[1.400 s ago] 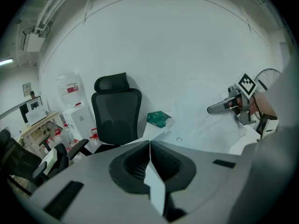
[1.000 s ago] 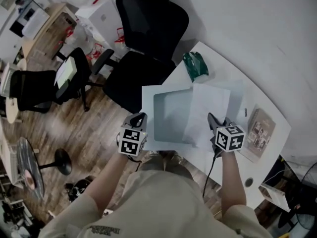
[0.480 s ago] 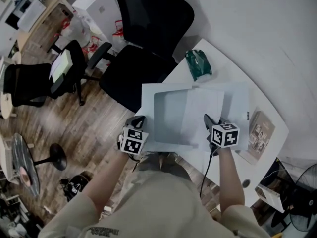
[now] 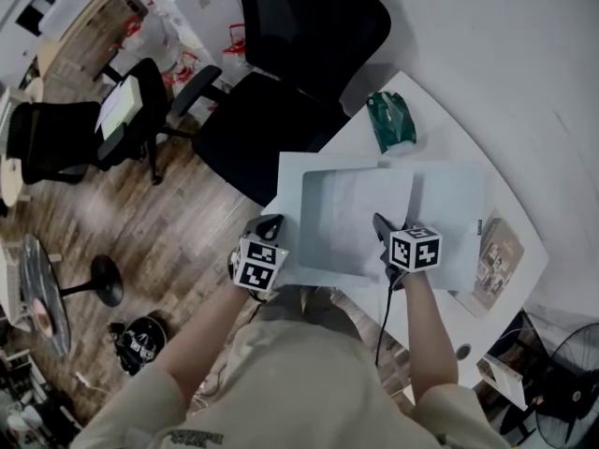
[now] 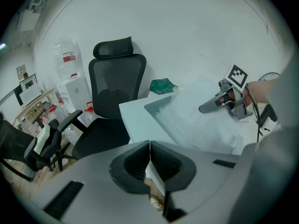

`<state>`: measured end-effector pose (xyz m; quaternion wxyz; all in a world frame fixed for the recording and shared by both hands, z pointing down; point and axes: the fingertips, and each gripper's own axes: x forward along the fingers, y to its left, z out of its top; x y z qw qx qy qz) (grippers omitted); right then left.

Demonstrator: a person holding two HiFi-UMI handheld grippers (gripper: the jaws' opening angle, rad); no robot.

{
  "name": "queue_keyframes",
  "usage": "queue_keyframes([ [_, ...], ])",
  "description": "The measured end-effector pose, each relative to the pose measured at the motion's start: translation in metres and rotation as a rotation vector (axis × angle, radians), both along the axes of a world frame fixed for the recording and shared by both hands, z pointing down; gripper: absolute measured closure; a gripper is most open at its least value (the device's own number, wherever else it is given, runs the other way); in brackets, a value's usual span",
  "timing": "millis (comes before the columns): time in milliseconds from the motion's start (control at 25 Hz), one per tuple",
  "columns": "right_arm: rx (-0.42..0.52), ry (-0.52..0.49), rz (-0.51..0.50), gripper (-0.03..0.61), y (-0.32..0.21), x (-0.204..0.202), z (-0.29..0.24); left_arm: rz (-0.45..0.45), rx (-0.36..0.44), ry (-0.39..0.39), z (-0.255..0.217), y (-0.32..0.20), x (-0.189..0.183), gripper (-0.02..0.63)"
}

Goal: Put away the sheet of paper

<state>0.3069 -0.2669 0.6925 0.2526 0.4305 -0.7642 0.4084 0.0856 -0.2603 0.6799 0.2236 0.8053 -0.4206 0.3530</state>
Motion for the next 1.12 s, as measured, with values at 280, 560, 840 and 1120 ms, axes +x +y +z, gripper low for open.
queue_keyframes([
  [280, -0.026, -0.037, -0.034, 0.555, -0.008, -0.040, 0.010, -0.022, 0.013, 0.016, 0.000, 0.000, 0.000, 0.591],
  [560, -0.045, -0.079, -0.074, 0.555, -0.009, -0.081, 0.017, -0.024, 0.013, 0.029, -0.001, 0.001, 0.000, 0.591],
  [840, -0.058, -0.115, -0.093, 0.555, -0.012, -0.109, 0.024, -0.022, 0.012, 0.044, -0.001, 0.001, 0.000, 0.590],
  [1120, -0.056, -0.126, -0.102, 0.554, -0.011, -0.126, 0.029, -0.023, 0.007, 0.064, 0.000, 0.001, -0.001, 0.591],
])
